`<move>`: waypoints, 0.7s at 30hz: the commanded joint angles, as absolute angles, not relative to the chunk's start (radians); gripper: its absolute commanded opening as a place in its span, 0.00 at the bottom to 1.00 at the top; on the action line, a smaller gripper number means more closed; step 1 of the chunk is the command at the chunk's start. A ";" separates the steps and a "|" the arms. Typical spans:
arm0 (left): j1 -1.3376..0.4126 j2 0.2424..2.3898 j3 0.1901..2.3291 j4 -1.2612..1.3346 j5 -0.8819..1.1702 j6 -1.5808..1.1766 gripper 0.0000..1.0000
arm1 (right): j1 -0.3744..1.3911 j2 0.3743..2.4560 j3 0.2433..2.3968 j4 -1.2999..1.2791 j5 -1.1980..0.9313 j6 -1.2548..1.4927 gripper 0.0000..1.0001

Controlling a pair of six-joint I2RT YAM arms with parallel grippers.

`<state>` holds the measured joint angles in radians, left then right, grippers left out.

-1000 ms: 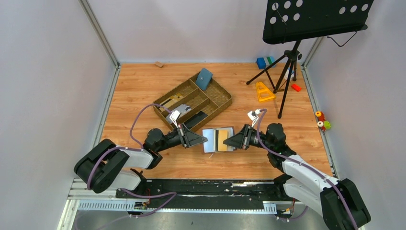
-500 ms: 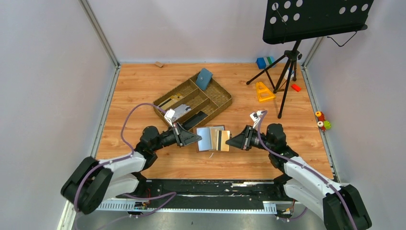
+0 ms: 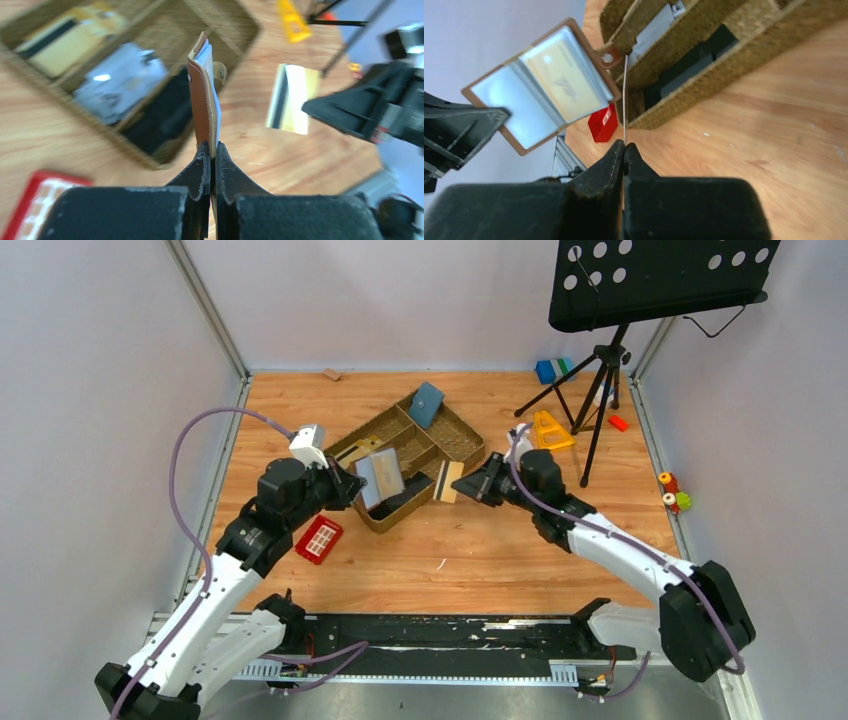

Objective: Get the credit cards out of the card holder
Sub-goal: Place the credit card in the storage box.

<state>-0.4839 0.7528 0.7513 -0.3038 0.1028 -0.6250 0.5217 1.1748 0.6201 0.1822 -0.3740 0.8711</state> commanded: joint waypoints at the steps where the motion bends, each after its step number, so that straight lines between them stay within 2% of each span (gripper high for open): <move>1: -0.441 0.768 0.861 -0.591 -0.174 -0.480 0.00 | 0.708 1.262 0.825 0.069 0.107 0.922 0.00; 12: -0.430 0.709 0.998 -0.683 -0.537 -0.339 0.00 | 0.778 1.749 1.279 0.118 0.138 1.092 0.00; 21: -0.430 0.706 0.979 -0.666 -0.579 -0.273 0.00 | 0.819 1.988 1.514 0.203 0.211 1.120 0.00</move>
<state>-0.4358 0.7071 0.9588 -0.6888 -0.5297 -0.3283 0.7940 1.9450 1.4090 0.1230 0.1249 1.0927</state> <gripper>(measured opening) 0.015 0.011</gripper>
